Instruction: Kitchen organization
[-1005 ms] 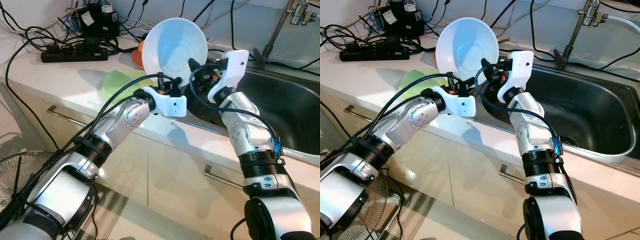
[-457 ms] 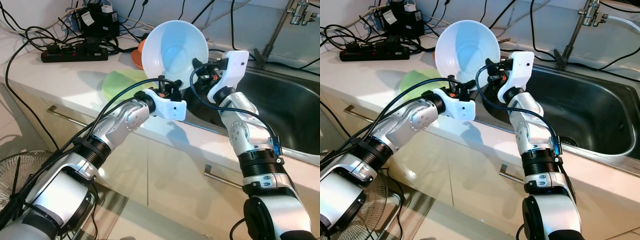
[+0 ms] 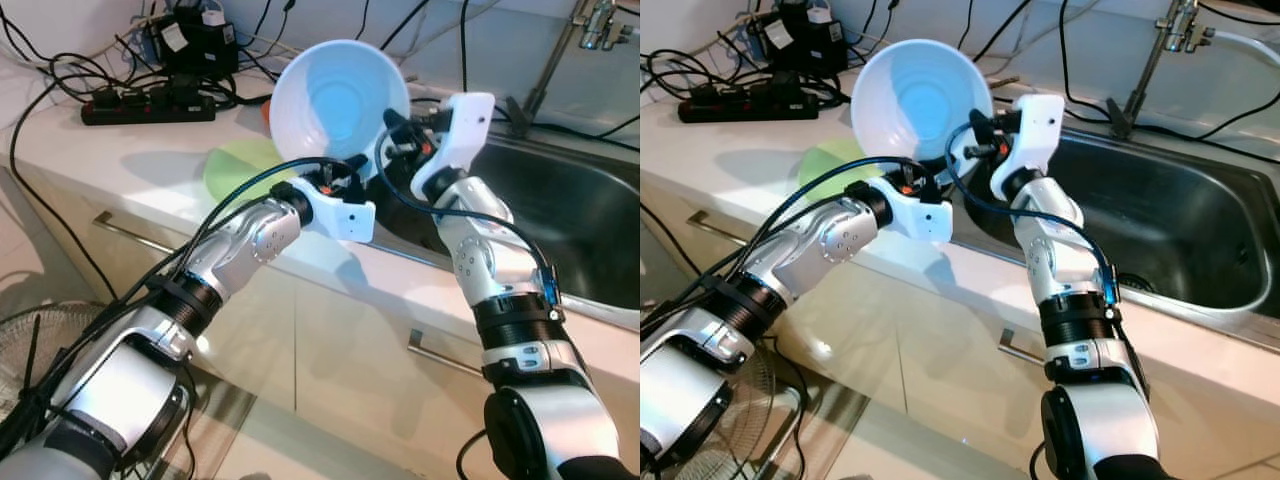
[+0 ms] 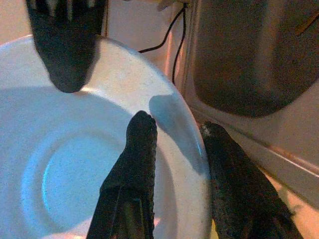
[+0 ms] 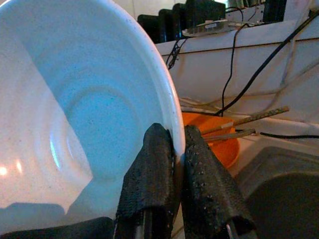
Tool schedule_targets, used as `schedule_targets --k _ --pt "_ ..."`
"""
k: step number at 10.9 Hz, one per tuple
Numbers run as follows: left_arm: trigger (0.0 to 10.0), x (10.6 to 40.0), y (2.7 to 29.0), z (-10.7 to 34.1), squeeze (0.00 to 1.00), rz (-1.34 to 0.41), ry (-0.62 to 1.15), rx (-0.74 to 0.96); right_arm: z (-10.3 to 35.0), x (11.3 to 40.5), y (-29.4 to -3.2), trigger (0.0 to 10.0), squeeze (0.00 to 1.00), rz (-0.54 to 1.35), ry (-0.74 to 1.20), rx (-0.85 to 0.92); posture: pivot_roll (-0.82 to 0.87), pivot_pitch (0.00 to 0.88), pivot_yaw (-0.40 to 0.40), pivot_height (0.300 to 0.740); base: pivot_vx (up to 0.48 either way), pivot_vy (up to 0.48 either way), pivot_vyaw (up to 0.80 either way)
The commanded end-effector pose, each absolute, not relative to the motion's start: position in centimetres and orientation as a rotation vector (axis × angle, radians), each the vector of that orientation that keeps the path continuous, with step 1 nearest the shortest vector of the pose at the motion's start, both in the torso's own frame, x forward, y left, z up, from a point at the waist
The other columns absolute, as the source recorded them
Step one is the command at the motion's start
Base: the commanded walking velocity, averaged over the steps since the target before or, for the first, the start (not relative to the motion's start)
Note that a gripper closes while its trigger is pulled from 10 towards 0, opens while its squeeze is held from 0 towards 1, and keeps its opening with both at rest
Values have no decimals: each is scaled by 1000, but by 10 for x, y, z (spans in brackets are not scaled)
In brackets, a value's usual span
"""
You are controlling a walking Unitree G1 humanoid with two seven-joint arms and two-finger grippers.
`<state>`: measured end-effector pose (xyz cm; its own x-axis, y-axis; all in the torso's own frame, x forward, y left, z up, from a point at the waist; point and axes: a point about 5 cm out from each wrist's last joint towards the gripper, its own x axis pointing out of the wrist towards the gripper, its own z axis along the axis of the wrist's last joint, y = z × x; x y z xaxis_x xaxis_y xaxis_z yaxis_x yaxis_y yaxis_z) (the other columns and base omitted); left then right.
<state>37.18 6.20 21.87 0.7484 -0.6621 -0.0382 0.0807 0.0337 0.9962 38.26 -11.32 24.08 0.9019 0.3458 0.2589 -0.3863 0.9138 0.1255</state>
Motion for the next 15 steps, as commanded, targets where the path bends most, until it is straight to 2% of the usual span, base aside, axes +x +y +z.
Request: schedule_targets --k 1,3,4,5,7,9,10,11,13,15 --pt "10000 366 54 239 1000 -585 -631 1365 232 385 -122 0 0 322 -200 166 206 10 -26 740 0 0 0" --pt "10000 357 46 241 1000 -637 -692 1272 234 389 -130 0 0 229 -202 206 205 8 -25 740 0 0 0" --pt "10000 353 42 239 0 -680 -697 1237 235 392 -139 0 0 144 -202 230 204 9 -25 740 0 0 0" --pt "10000 352 41 238 0 -692 -692 1222 235 394 -144 0 0 98 -200 234 204 8 -25 740 0 0 0" --pt "10000 351 42 235 0 -711 -652 1072 234 396 -163 0 0 -53 -208 220 205 10 -24 740 0 0 0" --pt "10000 352 45 226 0 -718 -539 835 229 396 -177 0 0 -159 -200 165 203 9 -22 740 0 0 0" --pt "10000 350 47 210 0 -728 -420 570 220 395 -190 10000 0 -251 -174 108 200 7 -19 740 0 0 0" --pt "10000 347 48 200 0 -734 -345 421 215 395 -197 10000 0 -284 -170 73 198 6 -18 740 0 0 0" --pt "10000 339 52 175 0 -728 -213 238 195 393 -208 10000 0 -324 -109 1 204 0 -22 740 0 0 0" --pt "10000 335 54 170 0 -739 -162 189 182 392 -209 10000 0 -325 -63 -46 210 0 -23 740 0 0 0"
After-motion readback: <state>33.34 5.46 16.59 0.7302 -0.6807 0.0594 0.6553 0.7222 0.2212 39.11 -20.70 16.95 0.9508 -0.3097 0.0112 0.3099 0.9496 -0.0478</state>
